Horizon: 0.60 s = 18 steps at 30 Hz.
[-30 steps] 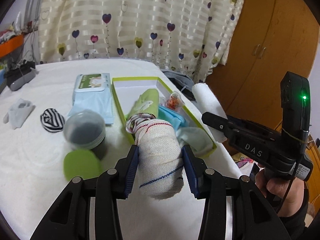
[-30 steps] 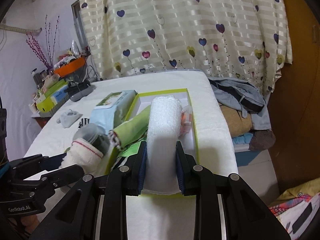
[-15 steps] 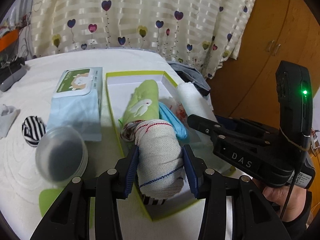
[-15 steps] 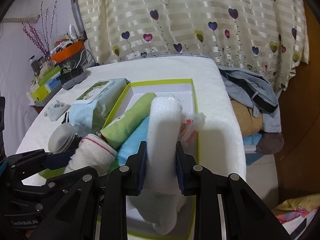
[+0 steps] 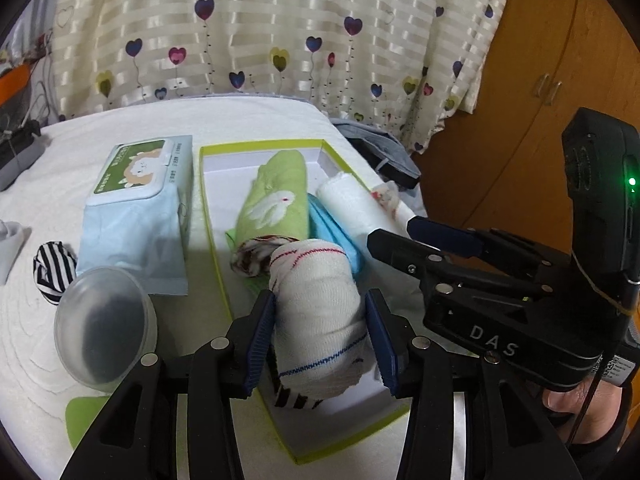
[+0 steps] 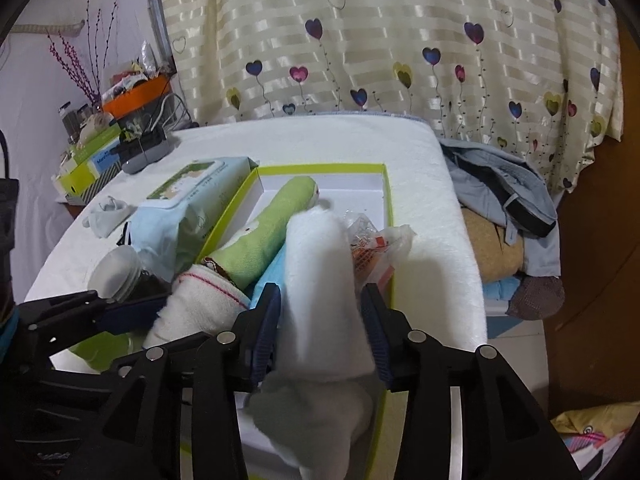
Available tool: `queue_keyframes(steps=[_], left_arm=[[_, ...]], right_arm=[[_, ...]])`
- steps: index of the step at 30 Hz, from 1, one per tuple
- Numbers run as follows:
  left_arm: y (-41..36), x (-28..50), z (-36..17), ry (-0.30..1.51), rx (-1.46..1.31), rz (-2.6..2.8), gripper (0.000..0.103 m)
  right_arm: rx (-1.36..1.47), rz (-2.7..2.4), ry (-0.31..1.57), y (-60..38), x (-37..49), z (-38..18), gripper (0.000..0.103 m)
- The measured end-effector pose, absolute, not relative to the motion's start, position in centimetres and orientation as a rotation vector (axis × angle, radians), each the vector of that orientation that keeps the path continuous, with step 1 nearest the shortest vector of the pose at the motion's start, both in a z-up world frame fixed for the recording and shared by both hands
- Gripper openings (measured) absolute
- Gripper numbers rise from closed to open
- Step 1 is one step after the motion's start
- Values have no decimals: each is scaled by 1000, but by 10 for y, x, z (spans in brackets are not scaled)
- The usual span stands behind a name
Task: Organize soft objects
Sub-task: 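Lower both held items into the green box and open both tools, then lift both open tools out of the box back over the table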
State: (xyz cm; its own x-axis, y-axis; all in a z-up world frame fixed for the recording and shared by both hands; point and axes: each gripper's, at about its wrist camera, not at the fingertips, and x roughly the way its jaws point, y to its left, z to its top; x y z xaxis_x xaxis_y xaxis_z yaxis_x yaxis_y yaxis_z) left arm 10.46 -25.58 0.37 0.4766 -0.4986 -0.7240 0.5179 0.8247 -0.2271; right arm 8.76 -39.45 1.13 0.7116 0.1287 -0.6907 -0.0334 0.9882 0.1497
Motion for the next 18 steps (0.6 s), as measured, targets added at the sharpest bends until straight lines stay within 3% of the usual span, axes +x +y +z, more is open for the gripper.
queue_keyframes(steps=[18], left_arm=[[-240,59,29,794,15,-686,45]], right_arm=[[157,8,674,-391,21,45,44]])
